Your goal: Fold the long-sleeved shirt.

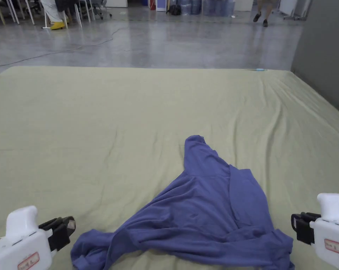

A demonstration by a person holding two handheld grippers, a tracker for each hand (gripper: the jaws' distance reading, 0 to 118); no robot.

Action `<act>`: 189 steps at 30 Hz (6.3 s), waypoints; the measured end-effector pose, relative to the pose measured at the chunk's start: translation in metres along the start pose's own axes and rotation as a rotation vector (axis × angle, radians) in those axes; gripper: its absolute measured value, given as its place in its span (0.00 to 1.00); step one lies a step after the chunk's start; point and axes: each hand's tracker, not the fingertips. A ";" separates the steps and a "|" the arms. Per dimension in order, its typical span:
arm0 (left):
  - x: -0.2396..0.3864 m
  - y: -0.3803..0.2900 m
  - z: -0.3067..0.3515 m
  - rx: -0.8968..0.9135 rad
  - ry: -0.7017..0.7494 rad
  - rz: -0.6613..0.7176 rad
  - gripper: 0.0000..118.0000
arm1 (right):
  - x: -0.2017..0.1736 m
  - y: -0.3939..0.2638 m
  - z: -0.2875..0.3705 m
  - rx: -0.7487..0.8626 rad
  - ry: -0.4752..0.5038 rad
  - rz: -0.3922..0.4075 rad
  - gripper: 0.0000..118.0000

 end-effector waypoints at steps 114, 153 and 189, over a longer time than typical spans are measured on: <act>0.055 0.052 -0.081 0.136 0.015 -0.440 0.01 | 0.017 0.119 -0.058 0.050 0.118 -0.005 0.12; 0.000 0.048 -0.147 -0.240 0.104 -0.224 0.97 | -0.018 0.002 -0.045 -0.150 0.061 0.052 0.02; -0.013 -0.016 -0.056 -0.225 0.065 -0.107 0.03 | -0.142 0.135 -0.319 -0.394 0.065 0.340 0.27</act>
